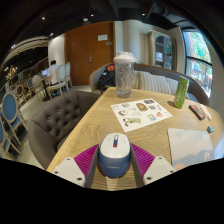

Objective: Arrange mouse

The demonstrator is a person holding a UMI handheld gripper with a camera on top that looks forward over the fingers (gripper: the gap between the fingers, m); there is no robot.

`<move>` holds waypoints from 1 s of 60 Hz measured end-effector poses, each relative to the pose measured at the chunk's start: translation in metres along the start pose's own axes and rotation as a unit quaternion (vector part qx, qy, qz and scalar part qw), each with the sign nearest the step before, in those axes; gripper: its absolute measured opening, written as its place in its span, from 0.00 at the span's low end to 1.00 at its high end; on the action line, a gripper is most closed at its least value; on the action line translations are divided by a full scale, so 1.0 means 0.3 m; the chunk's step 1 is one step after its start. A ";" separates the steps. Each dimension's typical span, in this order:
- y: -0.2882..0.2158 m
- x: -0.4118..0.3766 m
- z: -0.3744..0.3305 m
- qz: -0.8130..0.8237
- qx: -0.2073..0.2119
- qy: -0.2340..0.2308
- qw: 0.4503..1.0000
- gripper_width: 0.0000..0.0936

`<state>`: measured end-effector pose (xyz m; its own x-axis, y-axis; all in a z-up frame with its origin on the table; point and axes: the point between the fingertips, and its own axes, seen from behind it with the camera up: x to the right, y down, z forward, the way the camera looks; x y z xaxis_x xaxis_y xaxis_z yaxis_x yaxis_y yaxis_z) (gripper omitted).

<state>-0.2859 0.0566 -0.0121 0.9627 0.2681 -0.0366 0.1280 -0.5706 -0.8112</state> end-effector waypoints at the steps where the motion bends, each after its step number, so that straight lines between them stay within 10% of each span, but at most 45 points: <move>1: 0.000 0.000 0.001 0.003 0.000 0.000 1.000 0.63; 22: 0.023 -0.003 -0.076 -0.012 0.011 -0.047 0.999 0.43; 34: -0.222 0.092 -0.390 -0.009 0.117 -0.069 0.991 0.43; 43: -0.386 0.477 -0.596 0.006 0.192 0.010 0.981 0.43; 60: 0.006 0.980 -0.350 0.060 0.050 0.091 0.993 0.43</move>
<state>0.0224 0.0527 0.0369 0.9978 0.0530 -0.0388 -0.0064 -0.5085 -0.8610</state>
